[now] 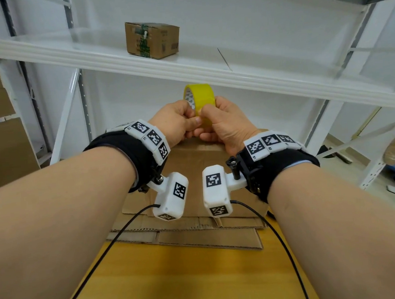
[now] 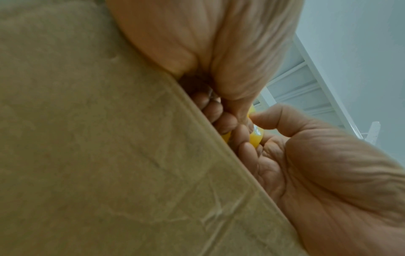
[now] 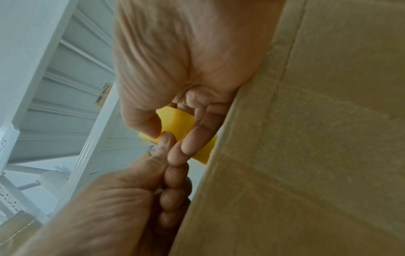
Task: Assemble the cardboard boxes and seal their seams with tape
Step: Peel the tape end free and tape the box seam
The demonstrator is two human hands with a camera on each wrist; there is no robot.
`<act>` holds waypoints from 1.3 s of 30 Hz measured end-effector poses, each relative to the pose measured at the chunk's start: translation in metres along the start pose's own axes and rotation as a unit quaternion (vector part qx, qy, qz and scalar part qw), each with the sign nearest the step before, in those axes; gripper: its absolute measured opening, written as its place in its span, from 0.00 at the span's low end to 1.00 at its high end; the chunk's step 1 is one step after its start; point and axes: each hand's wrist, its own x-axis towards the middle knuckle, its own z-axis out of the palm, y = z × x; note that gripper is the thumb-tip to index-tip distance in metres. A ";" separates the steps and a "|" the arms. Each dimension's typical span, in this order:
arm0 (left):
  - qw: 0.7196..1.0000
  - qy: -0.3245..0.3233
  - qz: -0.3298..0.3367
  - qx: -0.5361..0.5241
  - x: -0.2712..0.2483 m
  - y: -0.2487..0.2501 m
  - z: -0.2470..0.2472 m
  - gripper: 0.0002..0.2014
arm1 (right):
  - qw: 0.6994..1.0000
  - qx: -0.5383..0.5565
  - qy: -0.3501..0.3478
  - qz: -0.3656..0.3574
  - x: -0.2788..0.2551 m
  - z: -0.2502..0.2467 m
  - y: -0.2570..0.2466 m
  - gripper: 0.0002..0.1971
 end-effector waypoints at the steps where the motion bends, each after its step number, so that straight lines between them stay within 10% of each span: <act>1: 1.000 0.000 -0.001 0.003 0.000 0.000 0.000 0.12 | 1.000 0.000 0.000 0.001 0.000 0.000 0.000 0.10; 16: 1.000 0.005 -0.010 -0.014 -0.001 0.001 -0.001 0.10 | 1.000 0.022 0.003 -0.001 -0.001 -0.004 0.001 0.11; 26: 0.989 0.142 -0.002 -0.041 -0.005 0.003 0.000 0.15 | 1.000 0.008 -0.014 -0.004 0.002 -0.006 0.003 0.11; 39: 0.949 0.233 0.086 0.193 -0.018 0.016 -0.002 0.07 | 1.000 0.009 -0.014 -0.022 -0.001 -0.009 0.006 0.09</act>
